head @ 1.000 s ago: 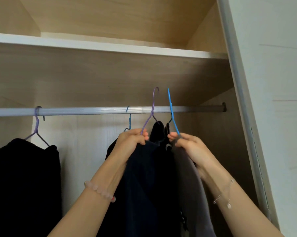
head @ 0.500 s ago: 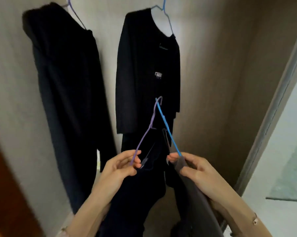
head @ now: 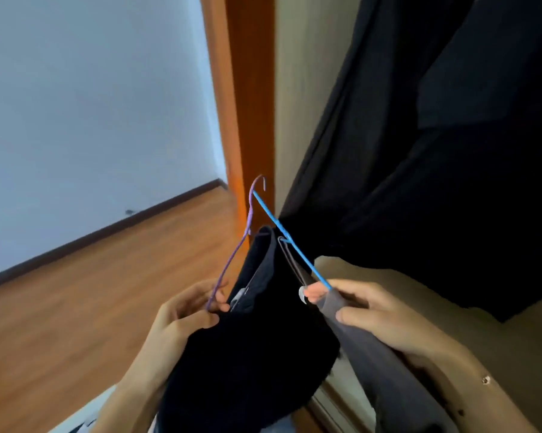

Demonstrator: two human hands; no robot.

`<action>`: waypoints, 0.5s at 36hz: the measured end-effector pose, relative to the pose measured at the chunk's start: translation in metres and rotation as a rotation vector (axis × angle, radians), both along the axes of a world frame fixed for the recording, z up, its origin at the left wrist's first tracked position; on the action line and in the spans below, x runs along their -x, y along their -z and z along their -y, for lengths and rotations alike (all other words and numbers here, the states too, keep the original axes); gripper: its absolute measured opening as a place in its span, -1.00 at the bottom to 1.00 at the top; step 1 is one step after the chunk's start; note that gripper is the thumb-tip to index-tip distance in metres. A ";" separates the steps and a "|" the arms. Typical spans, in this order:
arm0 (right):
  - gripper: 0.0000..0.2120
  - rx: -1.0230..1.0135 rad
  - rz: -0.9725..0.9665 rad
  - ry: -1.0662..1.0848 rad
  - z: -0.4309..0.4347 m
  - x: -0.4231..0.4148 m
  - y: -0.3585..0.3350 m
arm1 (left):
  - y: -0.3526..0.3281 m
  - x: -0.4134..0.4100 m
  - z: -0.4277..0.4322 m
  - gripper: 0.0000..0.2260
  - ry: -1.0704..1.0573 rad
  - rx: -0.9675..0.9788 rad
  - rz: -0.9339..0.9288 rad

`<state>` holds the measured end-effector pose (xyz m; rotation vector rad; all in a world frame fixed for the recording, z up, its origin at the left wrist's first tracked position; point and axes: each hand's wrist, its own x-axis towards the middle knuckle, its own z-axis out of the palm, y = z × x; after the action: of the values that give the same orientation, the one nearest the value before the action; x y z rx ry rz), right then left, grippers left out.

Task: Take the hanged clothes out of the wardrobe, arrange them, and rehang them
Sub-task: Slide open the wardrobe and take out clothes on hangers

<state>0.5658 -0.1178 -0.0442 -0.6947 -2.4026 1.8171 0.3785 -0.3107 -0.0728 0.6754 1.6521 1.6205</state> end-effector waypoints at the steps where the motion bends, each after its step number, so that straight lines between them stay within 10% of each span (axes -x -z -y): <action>1: -0.52 0.012 -0.003 -0.052 0.002 0.014 0.001 | -0.001 0.004 0.012 -0.60 -0.058 -0.002 0.009; 18: -0.60 0.071 -0.101 -0.438 0.036 0.268 0.000 | -0.017 0.127 0.097 -0.62 -0.710 -0.130 0.064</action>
<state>0.2975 -0.1536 -0.0441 -0.0706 -2.5829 2.0306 0.2513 -0.4075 -0.0559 0.0751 1.8657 2.2219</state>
